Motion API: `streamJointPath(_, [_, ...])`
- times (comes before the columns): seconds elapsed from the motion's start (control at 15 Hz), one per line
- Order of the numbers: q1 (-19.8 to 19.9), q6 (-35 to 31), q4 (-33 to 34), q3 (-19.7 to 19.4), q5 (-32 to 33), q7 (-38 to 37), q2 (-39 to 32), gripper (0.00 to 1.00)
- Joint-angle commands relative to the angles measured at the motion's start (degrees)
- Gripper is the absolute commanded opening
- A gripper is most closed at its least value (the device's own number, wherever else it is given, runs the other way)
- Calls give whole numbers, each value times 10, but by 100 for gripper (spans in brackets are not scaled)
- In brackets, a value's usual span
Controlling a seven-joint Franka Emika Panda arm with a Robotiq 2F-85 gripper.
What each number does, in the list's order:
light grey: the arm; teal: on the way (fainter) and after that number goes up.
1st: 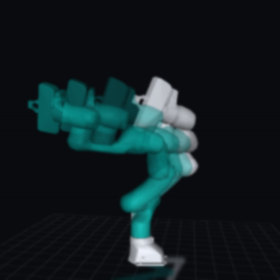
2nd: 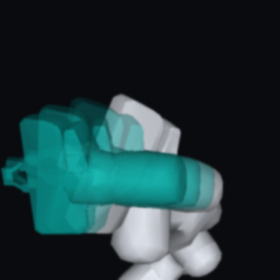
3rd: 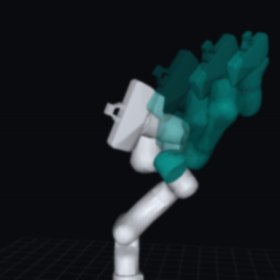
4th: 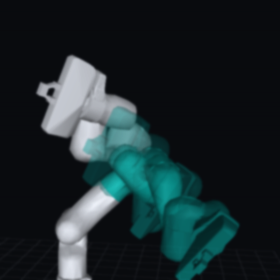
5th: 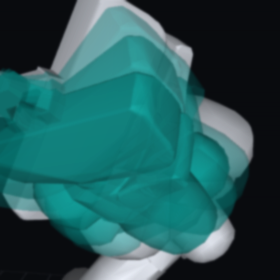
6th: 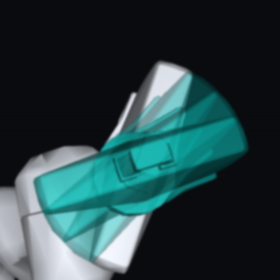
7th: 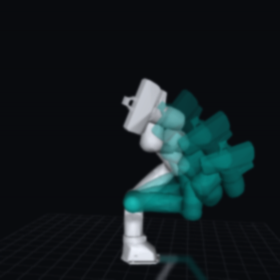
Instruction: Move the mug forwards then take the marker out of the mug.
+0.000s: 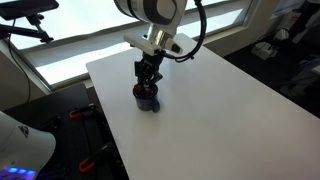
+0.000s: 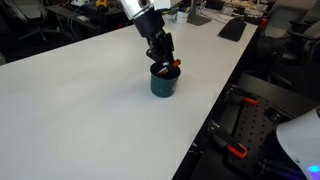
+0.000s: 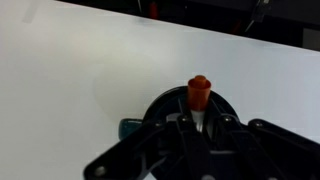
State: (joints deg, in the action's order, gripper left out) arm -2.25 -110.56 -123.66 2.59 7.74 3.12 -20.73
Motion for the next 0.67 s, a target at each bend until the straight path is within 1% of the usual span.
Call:
streamJointPath(0.0, [-10,93,48,3,-6,-5,20,5])
streamJointPath(0.13, [-13,118,67,3,-4,-8,37,5])
streamJointPath(0.4, [-13,93,89,-7,20,-48,74,5])
streamJointPath(0.6, [-9,75,90,-19,50,-84,87,5])
